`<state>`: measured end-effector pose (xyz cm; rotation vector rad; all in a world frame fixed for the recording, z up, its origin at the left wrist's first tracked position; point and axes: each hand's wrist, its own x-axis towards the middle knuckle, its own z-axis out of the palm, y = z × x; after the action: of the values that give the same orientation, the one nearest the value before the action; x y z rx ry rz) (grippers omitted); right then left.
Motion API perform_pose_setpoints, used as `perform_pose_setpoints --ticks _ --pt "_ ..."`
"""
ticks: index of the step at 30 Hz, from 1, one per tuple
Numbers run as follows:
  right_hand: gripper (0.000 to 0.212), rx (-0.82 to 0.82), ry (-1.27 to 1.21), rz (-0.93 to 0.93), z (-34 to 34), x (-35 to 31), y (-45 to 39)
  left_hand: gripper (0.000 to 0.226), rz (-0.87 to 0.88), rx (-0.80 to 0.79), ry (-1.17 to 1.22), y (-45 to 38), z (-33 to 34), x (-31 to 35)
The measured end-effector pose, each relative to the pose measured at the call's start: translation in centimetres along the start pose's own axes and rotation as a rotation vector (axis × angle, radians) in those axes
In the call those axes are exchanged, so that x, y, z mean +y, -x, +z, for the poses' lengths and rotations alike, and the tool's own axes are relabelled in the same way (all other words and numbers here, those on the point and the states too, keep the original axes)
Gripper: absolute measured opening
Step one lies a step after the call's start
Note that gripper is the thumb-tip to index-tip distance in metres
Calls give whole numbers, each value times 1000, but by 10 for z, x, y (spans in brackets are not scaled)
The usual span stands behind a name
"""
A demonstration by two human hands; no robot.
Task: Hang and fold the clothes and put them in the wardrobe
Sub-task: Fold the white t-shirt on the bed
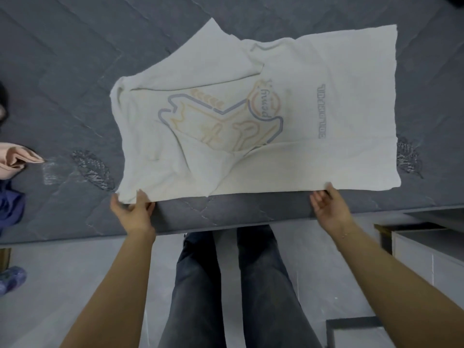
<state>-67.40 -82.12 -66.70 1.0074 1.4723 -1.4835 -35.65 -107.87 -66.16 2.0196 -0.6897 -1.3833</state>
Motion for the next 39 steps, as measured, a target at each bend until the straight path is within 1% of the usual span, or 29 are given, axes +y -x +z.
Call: perform_pose_setpoints --ticks 1,3,5,7,10,12,13,14,15,17,18,19,20,21,22,23,24,25,26,27,28,30,32,33,35,37,38,39 --pt "22 -58 47 23 14 21 7 59 1 -20 -51 -6 -6 1" --pt "32 -146 128 44 45 62 21 40 -25 -56 -124 -19 -19 4" --pt "34 -177 177 48 74 96 32 23 -39 -118 -180 -32 -35 6" --pt "33 -159 206 20 97 120 38 13 13 -190 -240 -45 -53 11" --pt "27 -37 283 -38 112 139 39 13 165 -233 -469 -67 -77 24" --pt "25 40 452 -52 113 138 42 20 223 -258 -672 -80 -87 30" --pt "26 58 588 -77 113 134 44 24 252 -287 -779 -85 -89 31" --pt "30 48 756 -131 113 129 48 26 283 -321 -873 -88 -88 32" --pt "34 24 963 -224 112 123 52 28 324 -347 -956 -89 -86 34" --pt "35 -19 1383 -538 111 109 59 34 457 -346 -1116 -87 -78 37" --pt "30 -46 1511 -733 113 101 61 37 540 -334 -1176 -85 -73 40" --pt "20 -89 1562 -914 117 92 64 39 607 -330 -1202 -83 -68 43" --pt "10 -152 1593 -1052 122 83 64 41 647 -342 -1216 -83 -61 45" --pt "22 -207 1638 -1147 130 73 61 43 656 -369 -1223 -83 -53 46" --pt "37 -274 1707 -1187 139 62 54 44 636 -410 -1224 -83 -44 47" --pt "49 -315 1777 -1178 150 51 48 44 588 -450 -1194 -84 -37 49" --pt "56 -330 1846 -1124 160 41 41 43 526 -480 -1133 -85 -30 50" --pt "59 -337 1895 -1043 171 32 34 40 474 -498 -1070 -87 -26 51" --pt "56 -354 1920 -960 179 23 27 35 466 -516 -1049 -90 -24 52" --pt "48 -383 1934 -871 186 14 20 30 491 -543 -1078 -94 -24 54" --pt "38 -413 1966 -766 192 7 16 25 513 -585 -1114 -99 -26 55" --pt "17 -475 2110 -544 197 -4 12 21 509 -663 -1143 -109 -30 61" --pt "20 -504 2234 -431 197 -9 12 22 501 -694 -1169 -114 -30 65" --pt "24 -502 2240 -425 195 -10 12 22 516 -685 -1197 -113 -28 67" --pt "29 -480 2165 -511 186 -10 12 29 584 -623 -1234 -101 -23 67" --pt "23 -441 2035 -650 172 -12 13 45 723 -521 -1232 -79 -16 66" --pt "15 -413 1968 -736 162 -12 14 49 819 -485 -1209 -64 -10 66" --pt "17 -377 1911 -834 150 -14 15 50 905 -469 -1180 -47 -2 65"
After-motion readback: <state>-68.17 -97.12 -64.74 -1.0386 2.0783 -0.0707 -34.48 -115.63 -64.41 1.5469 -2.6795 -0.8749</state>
